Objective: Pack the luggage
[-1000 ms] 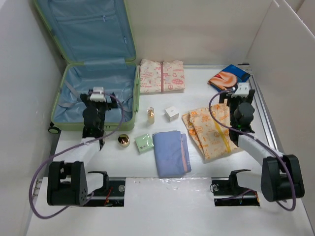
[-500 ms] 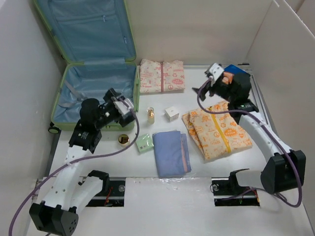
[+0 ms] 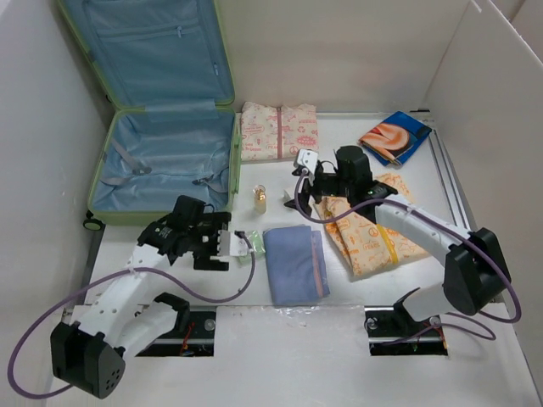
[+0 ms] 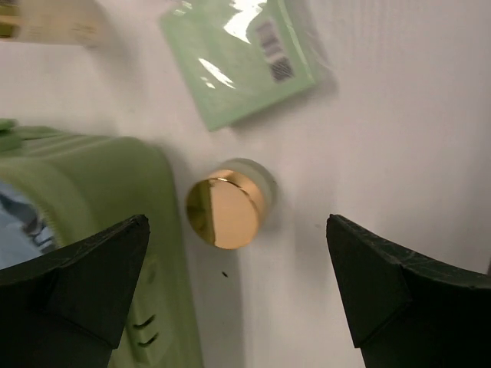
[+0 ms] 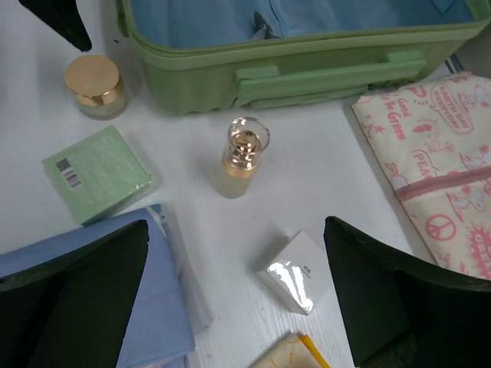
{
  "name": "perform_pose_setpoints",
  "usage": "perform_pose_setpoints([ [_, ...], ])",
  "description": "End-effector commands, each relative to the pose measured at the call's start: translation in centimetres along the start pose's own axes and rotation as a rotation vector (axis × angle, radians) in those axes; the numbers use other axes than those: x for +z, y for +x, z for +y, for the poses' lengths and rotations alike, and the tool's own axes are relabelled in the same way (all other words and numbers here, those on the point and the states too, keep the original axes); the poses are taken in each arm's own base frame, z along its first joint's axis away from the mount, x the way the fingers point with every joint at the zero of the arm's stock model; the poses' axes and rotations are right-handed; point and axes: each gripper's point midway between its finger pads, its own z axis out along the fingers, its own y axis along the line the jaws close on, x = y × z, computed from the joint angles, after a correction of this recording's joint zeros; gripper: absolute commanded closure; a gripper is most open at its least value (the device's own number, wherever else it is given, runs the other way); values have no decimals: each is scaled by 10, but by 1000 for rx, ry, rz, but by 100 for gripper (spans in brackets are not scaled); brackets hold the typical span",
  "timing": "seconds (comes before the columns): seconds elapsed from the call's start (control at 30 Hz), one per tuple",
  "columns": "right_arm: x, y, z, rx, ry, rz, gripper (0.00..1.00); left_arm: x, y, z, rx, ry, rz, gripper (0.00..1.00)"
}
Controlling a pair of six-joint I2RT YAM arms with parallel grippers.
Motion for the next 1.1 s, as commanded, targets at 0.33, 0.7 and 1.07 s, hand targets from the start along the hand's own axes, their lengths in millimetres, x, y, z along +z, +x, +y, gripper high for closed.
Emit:
perform_pose_setpoints([
  [0.33, 0, -6, 26, -30, -8, -7, 0, 31, 48, -8, 322, 106, 201, 0],
  [0.7, -8, 6, 31, -14, 15, 17, 0, 49, 51, 5, 415, 130, 209, 0],
  [1.07, -8, 6, 30, -4, 24, 20, 0, 60, 67, -1, 478, 232, 259, 17],
])
